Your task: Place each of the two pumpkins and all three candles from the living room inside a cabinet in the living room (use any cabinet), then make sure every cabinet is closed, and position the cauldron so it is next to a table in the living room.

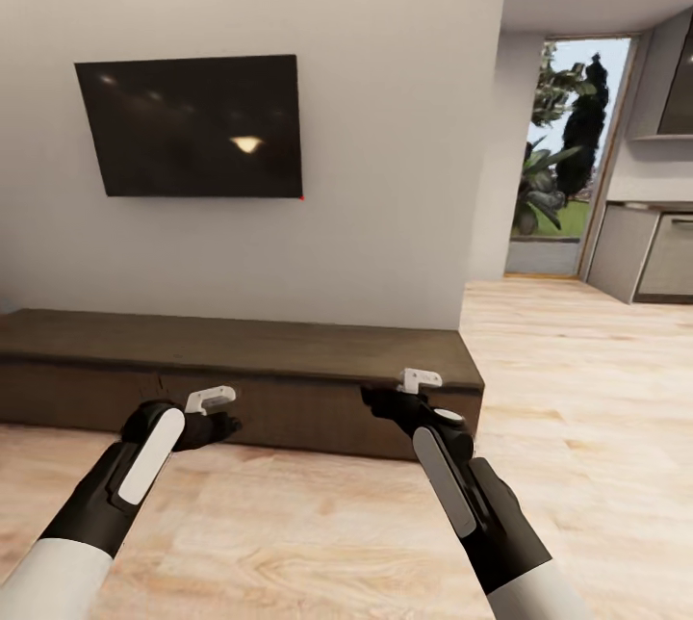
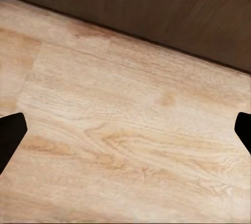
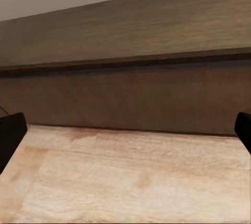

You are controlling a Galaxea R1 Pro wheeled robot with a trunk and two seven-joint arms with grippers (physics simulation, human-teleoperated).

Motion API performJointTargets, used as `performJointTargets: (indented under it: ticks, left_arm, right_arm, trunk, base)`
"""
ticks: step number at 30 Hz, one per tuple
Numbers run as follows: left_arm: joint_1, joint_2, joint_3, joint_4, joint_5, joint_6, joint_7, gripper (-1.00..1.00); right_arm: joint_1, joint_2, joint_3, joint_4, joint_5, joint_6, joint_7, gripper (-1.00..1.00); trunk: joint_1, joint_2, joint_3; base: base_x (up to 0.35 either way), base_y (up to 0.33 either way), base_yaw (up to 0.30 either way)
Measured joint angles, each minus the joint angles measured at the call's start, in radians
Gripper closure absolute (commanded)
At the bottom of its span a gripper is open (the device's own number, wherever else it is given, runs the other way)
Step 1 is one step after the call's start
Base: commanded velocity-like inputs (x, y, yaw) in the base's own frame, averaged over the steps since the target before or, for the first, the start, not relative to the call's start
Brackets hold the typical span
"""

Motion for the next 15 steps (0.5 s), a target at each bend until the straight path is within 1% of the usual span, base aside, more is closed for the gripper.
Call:
performJointTargets:
  ticks: [4,10,12,15]
  left_arm:
    - [0.0,0.0,-0.001,-0.003,0.0,0.0,0.0,-1.0]
    - [0.0,-0.001,-0.001,-0.004,0.0,0.0,0.0,-1.0]
    - [0.0,-0.001,0.0,-0.003,0.0,0.0,0.0,-1.0]
    - [0.0,-0.001,-0.001,-0.005,0.0,0.0,0.0,-1.0]
  right_arm:
    - [0.0,0.0,0.0,0.001,0.002,0.0,0.0,-1.0]
    - [0.0,0.0,0.0,0.002,0.003,-0.001,0.0,-1.0]
    - [0.0,0.001,0.001,0.003,0.002,-0.001,0.0,-1.0]
    - [0.0,0.0,0.0,0.003,0.002,-0.001,0.0,-1.0]
  trunk:
    - [-0.015,0.028,0.013]
    - [-0.038,0.07,0.031]
    - [-0.046,0.084,0.038]
    - [-0.058,0.105,0.046]
  base:
    - [-0.329,0.02,0.284]
    - [-0.328,0.061,0.284]
    - [-0.198,0.024,0.284]
    - [-0.069,0.008,0.284]
